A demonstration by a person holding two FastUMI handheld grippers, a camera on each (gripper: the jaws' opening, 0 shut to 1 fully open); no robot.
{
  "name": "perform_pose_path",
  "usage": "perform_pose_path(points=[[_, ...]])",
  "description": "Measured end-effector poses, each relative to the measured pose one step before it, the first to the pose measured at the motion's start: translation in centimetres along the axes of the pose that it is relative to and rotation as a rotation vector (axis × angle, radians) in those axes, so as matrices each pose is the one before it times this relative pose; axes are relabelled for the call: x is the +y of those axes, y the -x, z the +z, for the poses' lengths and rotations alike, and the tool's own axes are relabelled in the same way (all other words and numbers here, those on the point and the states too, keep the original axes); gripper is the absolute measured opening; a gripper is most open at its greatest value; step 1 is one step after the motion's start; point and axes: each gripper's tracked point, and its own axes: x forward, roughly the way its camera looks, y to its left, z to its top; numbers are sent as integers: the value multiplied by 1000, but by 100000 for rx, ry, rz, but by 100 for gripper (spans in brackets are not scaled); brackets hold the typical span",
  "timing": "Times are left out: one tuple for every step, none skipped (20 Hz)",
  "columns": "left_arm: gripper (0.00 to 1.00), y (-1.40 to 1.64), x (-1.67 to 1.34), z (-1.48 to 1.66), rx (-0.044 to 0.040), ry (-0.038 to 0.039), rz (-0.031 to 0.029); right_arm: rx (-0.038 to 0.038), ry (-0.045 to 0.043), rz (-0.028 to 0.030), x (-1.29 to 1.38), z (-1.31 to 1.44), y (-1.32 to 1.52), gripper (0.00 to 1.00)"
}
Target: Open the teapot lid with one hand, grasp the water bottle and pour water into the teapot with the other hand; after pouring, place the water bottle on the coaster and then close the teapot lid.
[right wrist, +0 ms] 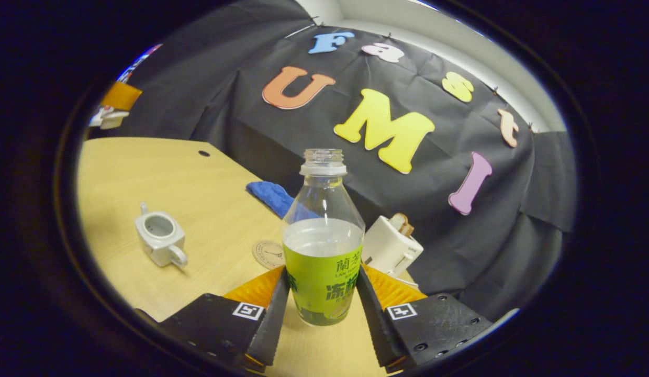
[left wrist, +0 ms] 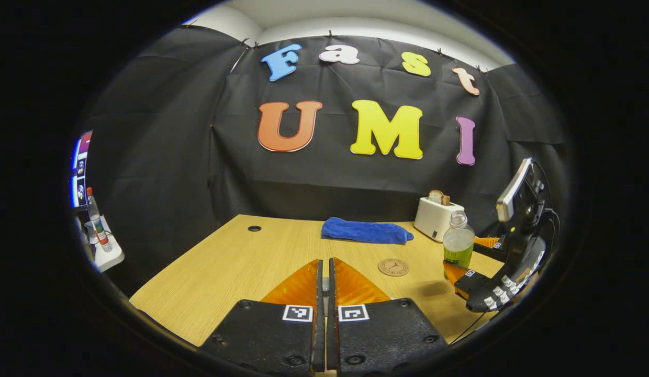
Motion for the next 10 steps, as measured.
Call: perform_pose_path(points=[[4, 95, 174, 22, 94, 154, 200, -1348, 6086, 292, 651, 326, 152, 70], [4, -28, 270, 21, -113, 119, 326, -2144, 6682, 1542, 825, 347, 160, 70], [4, 35, 353, 167, -512, 73, 763, -2697, 6216, 857, 714, 572, 247, 70], [4, 64, 276, 101, -240, -140, 620, -1036, 6001, -828, 402, 146, 61, 70], [4, 25, 242, -56, -1, -8, 133, -144, 6376, -767, 454, 64, 67, 70], [4, -27, 124, -91, 278, -68, 95, -188, 4999, -825, 445, 201, -6, 70], [4, -20, 162, -34, 88, -137, 267, 174, 4508, -792, 372, 49, -105, 70], [4, -40, 173, -24, 171, -173, 220, -199, 3347, -778, 304, 125, -164, 71], [4, 39, 254, -47, 201, -22, 189, -95, 2799, -702, 288, 79, -145, 71], [4, -30, 251, 16, -3, 101, 328, 332, 2892, -226, 390, -22, -183, 71]])
